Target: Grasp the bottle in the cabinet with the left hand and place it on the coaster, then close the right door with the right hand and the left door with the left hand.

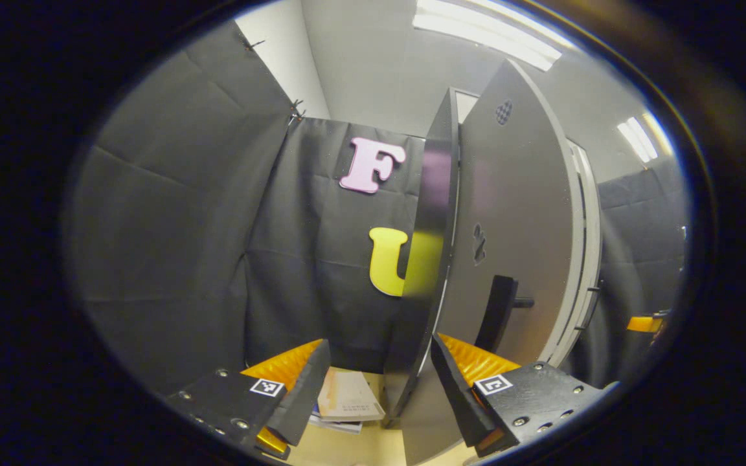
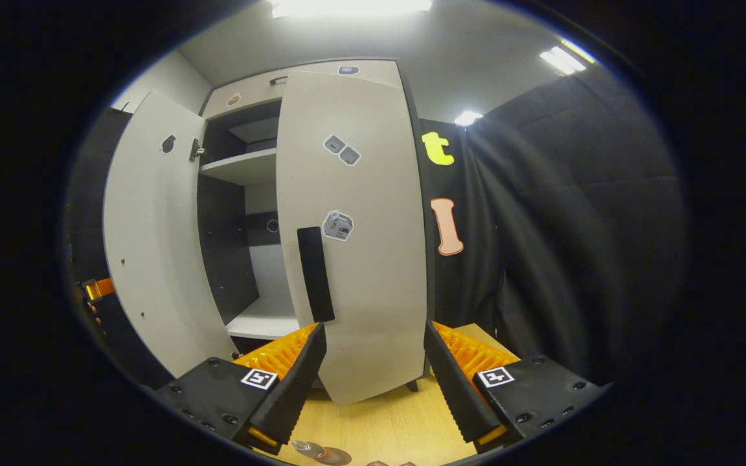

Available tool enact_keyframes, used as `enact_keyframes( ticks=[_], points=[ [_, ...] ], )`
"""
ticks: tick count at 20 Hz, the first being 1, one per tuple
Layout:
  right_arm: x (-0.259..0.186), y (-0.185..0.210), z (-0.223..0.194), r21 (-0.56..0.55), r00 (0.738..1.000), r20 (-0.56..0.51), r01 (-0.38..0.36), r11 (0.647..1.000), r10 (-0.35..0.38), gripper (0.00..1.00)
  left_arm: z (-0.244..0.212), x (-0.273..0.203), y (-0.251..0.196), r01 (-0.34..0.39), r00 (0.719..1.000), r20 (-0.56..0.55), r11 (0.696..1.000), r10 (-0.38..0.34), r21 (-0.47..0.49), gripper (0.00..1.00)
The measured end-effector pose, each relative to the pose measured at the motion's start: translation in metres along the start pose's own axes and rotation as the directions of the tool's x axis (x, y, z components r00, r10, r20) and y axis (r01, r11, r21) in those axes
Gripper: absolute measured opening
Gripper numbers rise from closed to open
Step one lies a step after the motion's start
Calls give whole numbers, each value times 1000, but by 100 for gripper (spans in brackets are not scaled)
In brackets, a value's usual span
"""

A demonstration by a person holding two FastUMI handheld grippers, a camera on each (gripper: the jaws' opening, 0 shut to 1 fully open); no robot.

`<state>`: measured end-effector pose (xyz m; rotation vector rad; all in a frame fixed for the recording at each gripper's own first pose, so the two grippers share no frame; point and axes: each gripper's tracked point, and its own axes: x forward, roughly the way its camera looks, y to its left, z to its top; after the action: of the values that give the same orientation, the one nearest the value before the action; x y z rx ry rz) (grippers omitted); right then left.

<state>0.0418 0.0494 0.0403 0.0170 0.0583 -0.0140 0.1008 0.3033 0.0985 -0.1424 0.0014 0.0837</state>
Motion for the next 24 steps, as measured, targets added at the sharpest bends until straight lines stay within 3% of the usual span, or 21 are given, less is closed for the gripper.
enact_keyframes(
  ticks=[3, 6, 10, 12, 16, 19, 24],
  points=[
    [-17, -1, 1, 12, 1000, -3, 21, 1000, -21, 96, 1, 17, -1, 16, 1000, -4, 1000, -16, 16, 87],
    [-19, -9, -1, 8, 999, -11, 40, 999, -40, 96, -4, 26, -17, 61, 998, -3, 997, -61, -52, 90],
    [-12, -17, -3, -8, 999, -21, 45, 999, -45, 96, -9, 24, -18, 55, 998, 2, 995, -55, -85, 90],
    [-8, -18, -4, -5, 999, -23, 37, 999, -37, 96, -8, 22, -19, 58, 998, -6, 997, -58, -53, 90],
    [12, -28, -14, 21, 1000, -15, 11, 1000, -11, 96, 4, 24, -49, 52, 999, -1, 994, -52, 97, 90],
    [26, -38, -22, 44, 999, -40, -31, 999, 33, 96, -4, 24, -87, 69, 998, -12, 992, -68, 105, 90],
    [44, -75, -13, 75, 999, -20, -47, 996, 49, 96, -11, 30, -138, 26, 1000, -12, 992, -25, 127, 90]
  ],
)
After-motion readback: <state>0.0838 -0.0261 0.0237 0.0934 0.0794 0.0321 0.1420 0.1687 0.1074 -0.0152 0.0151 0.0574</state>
